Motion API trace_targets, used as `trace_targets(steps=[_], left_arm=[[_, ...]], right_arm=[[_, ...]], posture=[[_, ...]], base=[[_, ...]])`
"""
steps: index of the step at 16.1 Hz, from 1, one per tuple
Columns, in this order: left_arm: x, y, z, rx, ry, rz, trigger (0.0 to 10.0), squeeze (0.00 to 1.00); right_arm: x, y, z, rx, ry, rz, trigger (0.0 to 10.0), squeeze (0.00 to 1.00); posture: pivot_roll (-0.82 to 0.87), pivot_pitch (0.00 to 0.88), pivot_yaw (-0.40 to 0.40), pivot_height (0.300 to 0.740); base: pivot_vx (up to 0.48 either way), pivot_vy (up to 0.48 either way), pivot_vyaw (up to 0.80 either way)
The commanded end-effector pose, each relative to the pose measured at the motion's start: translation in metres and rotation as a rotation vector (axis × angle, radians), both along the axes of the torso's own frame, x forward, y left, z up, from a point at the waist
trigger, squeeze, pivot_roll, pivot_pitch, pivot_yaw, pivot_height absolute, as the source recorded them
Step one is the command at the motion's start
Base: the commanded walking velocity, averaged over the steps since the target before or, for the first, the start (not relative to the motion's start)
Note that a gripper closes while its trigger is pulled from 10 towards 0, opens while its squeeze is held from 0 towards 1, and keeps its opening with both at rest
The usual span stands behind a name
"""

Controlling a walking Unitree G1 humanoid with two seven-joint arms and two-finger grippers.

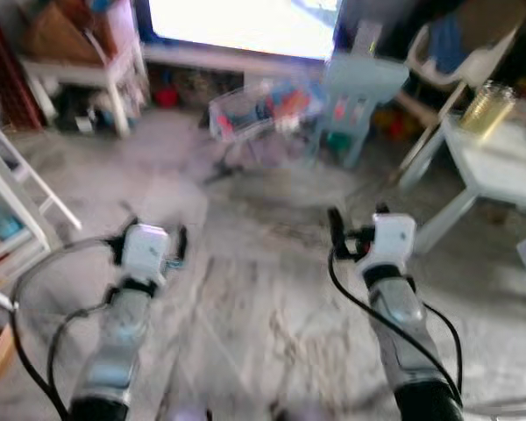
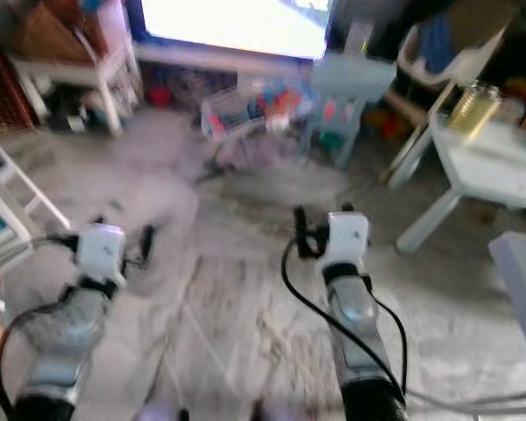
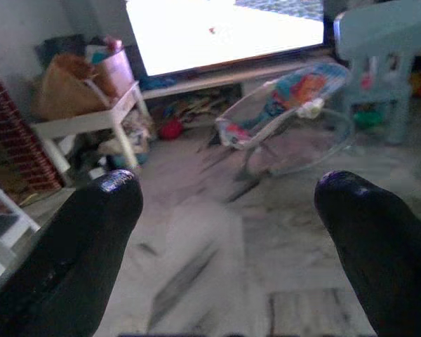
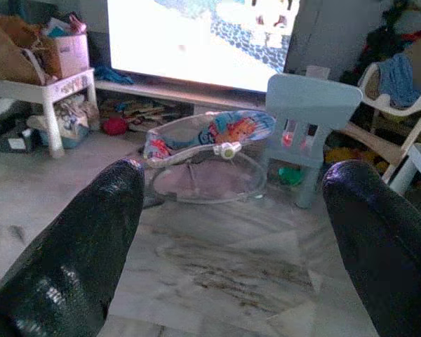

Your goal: Restocking fridge

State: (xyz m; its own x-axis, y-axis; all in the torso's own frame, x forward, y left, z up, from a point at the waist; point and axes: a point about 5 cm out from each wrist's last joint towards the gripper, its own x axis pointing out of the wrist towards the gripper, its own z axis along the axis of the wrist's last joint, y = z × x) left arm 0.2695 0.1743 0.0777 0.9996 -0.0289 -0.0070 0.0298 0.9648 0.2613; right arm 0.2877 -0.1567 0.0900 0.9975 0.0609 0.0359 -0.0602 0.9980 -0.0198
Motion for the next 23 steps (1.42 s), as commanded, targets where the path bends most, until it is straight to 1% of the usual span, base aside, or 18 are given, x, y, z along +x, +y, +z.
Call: trace_targets(steps=[1, 2, 3, 4, 5, 7, 8, 9, 10, 11, 12, 14, 16, 17, 18, 19, 20, 23], left_arm=[[0.006, -0.006, 0.004, -0.010, -0.007, -0.018, 10.0, 0.00], [0.007, 0.001, 0.006, 0.013, -0.010, -0.002, 10.0, 0.00], [0.007, 0.008, 0.008, 0.018, -0.011, 0.013, 10.0, 0.00], [0.006, 0.013, 0.008, 0.004, -0.006, 0.024, 10.0, 0.00], [0.001, 0.021, 0.004, -0.026, 0.010, 0.030, 10.0, 0.00], [-0.008, 0.033, -0.003, -0.018, 0.048, 0.065, 10.0, 0.00], [-0.015, 0.037, -0.007, -0.085, 0.100, 0.055, 10.0, 0.00], [-0.018, 0.037, -0.007, -0.107, 0.109, 0.052, 10.0, 0.00], [-0.022, 0.039, -0.008, -0.119, 0.124, 0.063, 10.0, 0.00], [-0.027, 0.039, -0.012, -0.158, 0.152, 0.064, 10.0, 0.00], [-0.029, 0.039, -0.015, -0.170, 0.166, 0.065, 10.0, 0.00], [-0.024, 0.031, -0.015, -0.159, 0.172, 0.029, 10.0, 0.00], [-0.011, 0.022, -0.014, -0.172, 0.174, 0.001, 10.0, 0.00], [-0.003, 0.018, -0.014, -0.166, 0.169, 0.003, 10.0, 0.00], [0.001, 0.015, -0.012, -0.165, 0.159, 0.005, 10.0, 0.00], [0.004, 0.012, -0.008, -0.163, 0.149, 0.004, 10.0, 0.00], [0.007, 0.005, 0.001, -0.180, 0.103, -0.029, 10.0, 0.00], [0.007, 0.005, 0.001, -0.179, 0.095, -0.048, 10.0, 0.00]], right_arm=[[0.004, -0.012, 0.004, -0.021, -0.012, -0.037, 10.0, 0.00], [0.005, -0.013, 0.006, -0.026, -0.018, -0.038, 10.0, 0.00], [0.005, -0.015, 0.006, -0.030, -0.021, -0.038, 10.0, 0.00], [0.004, -0.015, 0.006, -0.034, -0.022, -0.037, 10.0, 0.00], [0.002, -0.017, 0.005, -0.038, -0.021, -0.042, 10.0, 0.00], [0.000, -0.018, 0.003, -0.043, -0.020, -0.052, 10.0, 0.00], [-0.005, -0.021, 0.004, -0.106, -0.037, -0.059, 10.0, 0.00], [-0.006, -0.023, 0.004, -0.120, -0.041, -0.059, 10.0, 0.00], [-0.011, -0.027, 0.002, -0.128, -0.039, -0.067, 10.0, 0.00], [-0.018, -0.037, -0.005, -0.114, -0.010, -0.105, 10.0, 0.00], [-0.021, -0.040, -0.008, -0.115, -0.003, -0.121, 10.0, 0.00], [-0.023, -0.043, -0.009, -0.113, -0.010, -0.160, 10.0, 0.00], [-0.022, -0.044, -0.005, -0.117, -0.027, -0.177, 10.0, 0.00], [-0.021, -0.044, -0.003, -0.123, -0.034, -0.175, 10.0, 0.00], [-0.020, -0.044, -0.001, -0.127, -0.039, -0.171, 10.0, 0.00], [-0.018, -0.044, 0.000, -0.124, -0.038, -0.167, 10.0, 0.00], [-0.016, -0.043, 0.002, -0.124, -0.039, -0.162, 10.0, 0.00], [-0.013, -0.034, 0.003, -0.132, -0.049, -0.128, 10.0, 0.00]], posture=[[0.07, 0.035, -0.062, 0.740], [0.08, 0.039, -0.062, 0.740], [0.08, 0.040, -0.060, 0.740], [0.08, 0.042, -0.060, 0.740], [0.07, 0.044, -0.063, 0.740], [0.07, 0.041, -0.055, 0.740], [0.08, 0.045, -0.043, 0.740], [0.08, 0.049, -0.042, 0.740], [0.09, 0.053, -0.042, 0.740], [0.09, 0.054, -0.018, 0.740], [0.08, 0.055, -0.004, 0.740], [0.07, 0.053, 0.018, 0.740], [0.04, 0.045, 0.031, 0.740], [0.02, 0.037, 0.025, 0.740], [0.02, 0.027, 0.012, 0.740], [0.02, 0.027, 0.012, 0.740], [0.01, 0.026, -0.010, 0.740], [0.02, 0.034, -0.009, 0.740]], base=[[0.270, -0.394, 0.00], [0.266, -0.398, 0.00], [0.247, -0.409, 0.00], [0.289, -0.270, 0.00], [0.000, 0.000, 0.00], [0.000, 0.000, 0.00], [0.000, 0.000, 0.00], [0.000, 0.000, 0.00], [0.000, 0.000, 0.00], [0.000, 0.000, 0.00], [0.000, 0.000, 0.00], [0.000, 0.000, 0.00], [0.000, 0.000, 0.00], [0.000, 0.000, 0.00], [0.000, 0.000, 0.00], [0.000, 0.000, 0.00], [0.000, 0.000, -0.80], [0.000, 0.000, -0.80]])
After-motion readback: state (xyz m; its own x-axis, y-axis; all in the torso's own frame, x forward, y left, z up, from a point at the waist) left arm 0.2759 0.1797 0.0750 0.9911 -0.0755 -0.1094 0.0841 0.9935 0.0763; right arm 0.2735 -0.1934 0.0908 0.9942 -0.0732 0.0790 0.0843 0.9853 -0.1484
